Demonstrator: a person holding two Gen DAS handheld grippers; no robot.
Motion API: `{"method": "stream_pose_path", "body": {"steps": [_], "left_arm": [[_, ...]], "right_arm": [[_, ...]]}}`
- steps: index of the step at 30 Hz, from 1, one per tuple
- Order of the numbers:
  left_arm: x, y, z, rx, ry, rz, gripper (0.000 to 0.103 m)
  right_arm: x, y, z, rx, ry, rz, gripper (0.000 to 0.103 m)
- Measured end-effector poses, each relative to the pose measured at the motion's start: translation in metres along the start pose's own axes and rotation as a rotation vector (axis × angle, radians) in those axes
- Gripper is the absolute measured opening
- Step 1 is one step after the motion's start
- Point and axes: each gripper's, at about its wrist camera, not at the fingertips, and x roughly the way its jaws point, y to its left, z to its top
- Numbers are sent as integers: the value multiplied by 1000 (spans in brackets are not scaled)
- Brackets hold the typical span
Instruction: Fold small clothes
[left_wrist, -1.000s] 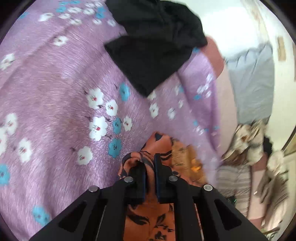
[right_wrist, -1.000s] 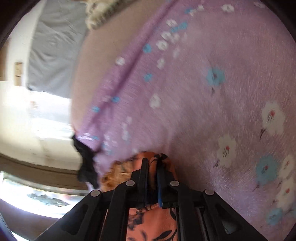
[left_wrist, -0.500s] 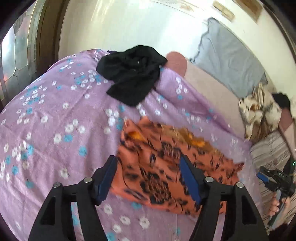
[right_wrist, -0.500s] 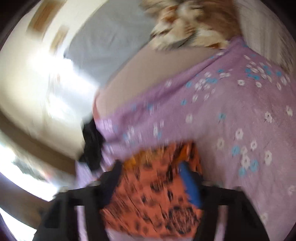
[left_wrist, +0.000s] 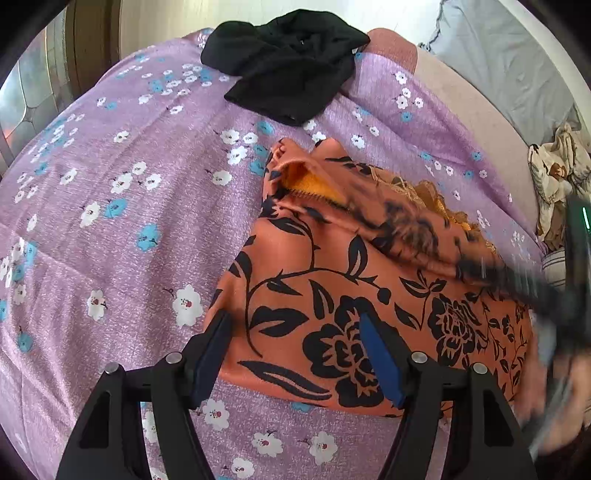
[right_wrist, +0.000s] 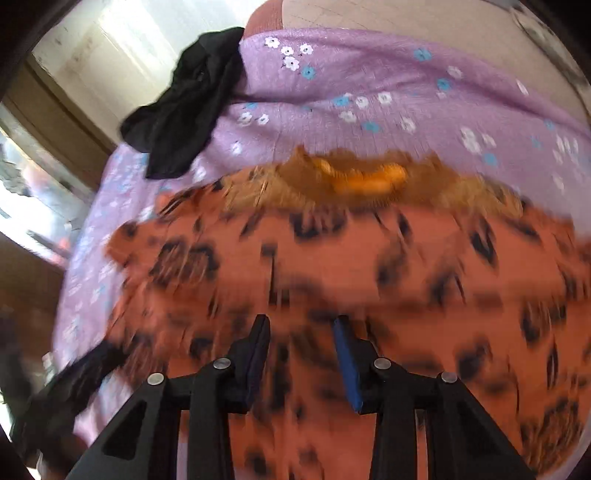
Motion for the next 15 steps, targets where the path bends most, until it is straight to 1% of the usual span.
{"method": "stream_pose_path", "body": {"steps": [1, 3, 4, 5, 6, 7, 8, 9, 10, 11, 13, 15], "left_arm": [[1, -1, 0, 13, 7, 3, 72], [3, -3, 0, 35, 12, 5, 72], [5, -2, -2, 35, 16, -1, 71], [5, 0, 0, 26, 18, -11, 72], [4, 3, 1, 10, 20, -27, 72], [2, 7, 3, -11, 20, -44, 71], [0, 11, 3, -26, 21, -55, 71], [-1, 15, 4, -44, 21, -66, 71], [-4, 19, 4, -62, 18, -75, 71], [-5, 20, 4, -70, 15, -77, 71], [-8, 21, 2, -71, 8, -71, 72], [-9, 21, 0, -61, 4, -62, 72]], "right_arm": [[3, -2, 20, 28, -58, -18, 38], [2, -13, 49, 95, -151, -42, 38], [1, -24, 65, 164, -202, -51, 38], [0, -31, 73, 225, -234, -57, 38], [-5, -42, 77, 299, -253, -40, 38], [-9, -43, 77, 316, -246, -1, 38], [-12, -39, 75, 302, -238, 31, 38], [-16, -30, 66, 242, -212, 76, 38], [-18, -16, 55, 163, -160, 98, 38], [-18, -4, 43, 100, -111, 110, 38], [-22, 22, 4, -26, -18, 139, 38], [-22, 35, -23, -95, 27, 136, 38]]}}
